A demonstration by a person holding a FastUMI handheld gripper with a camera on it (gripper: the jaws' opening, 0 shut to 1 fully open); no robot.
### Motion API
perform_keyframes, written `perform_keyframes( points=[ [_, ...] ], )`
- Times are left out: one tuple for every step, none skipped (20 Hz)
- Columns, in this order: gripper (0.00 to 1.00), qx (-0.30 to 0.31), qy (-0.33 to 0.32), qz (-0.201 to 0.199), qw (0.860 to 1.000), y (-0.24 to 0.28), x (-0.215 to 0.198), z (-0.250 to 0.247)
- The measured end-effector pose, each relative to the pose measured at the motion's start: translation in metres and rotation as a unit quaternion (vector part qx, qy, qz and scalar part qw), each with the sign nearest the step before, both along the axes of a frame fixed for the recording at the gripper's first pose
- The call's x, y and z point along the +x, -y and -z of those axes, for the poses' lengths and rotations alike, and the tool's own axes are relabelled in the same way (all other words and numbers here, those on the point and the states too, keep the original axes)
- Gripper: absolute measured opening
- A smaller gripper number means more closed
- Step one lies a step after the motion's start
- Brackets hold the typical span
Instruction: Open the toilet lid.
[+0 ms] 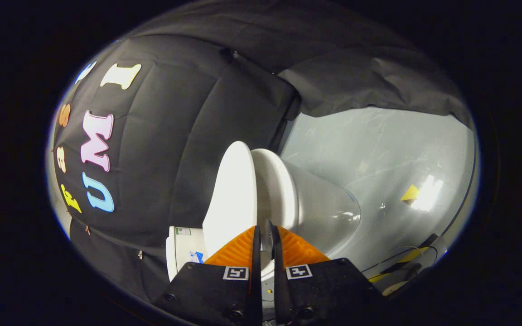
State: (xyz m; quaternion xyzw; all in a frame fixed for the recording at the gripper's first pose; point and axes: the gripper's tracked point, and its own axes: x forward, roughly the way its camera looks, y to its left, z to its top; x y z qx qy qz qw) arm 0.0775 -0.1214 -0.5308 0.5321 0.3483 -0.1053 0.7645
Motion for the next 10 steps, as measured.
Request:
perform_keyframes(
  points=[
    [0.16,-0.015,0.005,-0.004,1.000,-0.003,0.000,-0.011],
    [0.16,-0.031,0.011,-0.008,0.999,-0.005,0.004,-0.023],
    [0.16,-0.048,0.018,-0.014,0.999,-0.010,0.005,-0.038],
    [0.16,-0.066,0.026,-0.020,0.997,-0.013,0.009,-0.053],
    [0.16,-0.085,0.036,-0.028,0.995,-0.021,0.014,-0.069],
    [0.15,-0.105,0.042,-0.037,0.993,-0.028,0.017,-0.084],
    [0.16,-0.124,0.050,-0.047,0.990,-0.035,0.019,-0.099],
    [0.15,-0.143,0.057,-0.058,0.986,-0.041,0.022,-0.113],
    [0.15,-0.163,0.064,-0.067,0.982,-0.049,0.024,-0.127],
    [0.15,-0.181,0.072,-0.077,0.978,-0.056,0.025,-0.139]
  ],
)
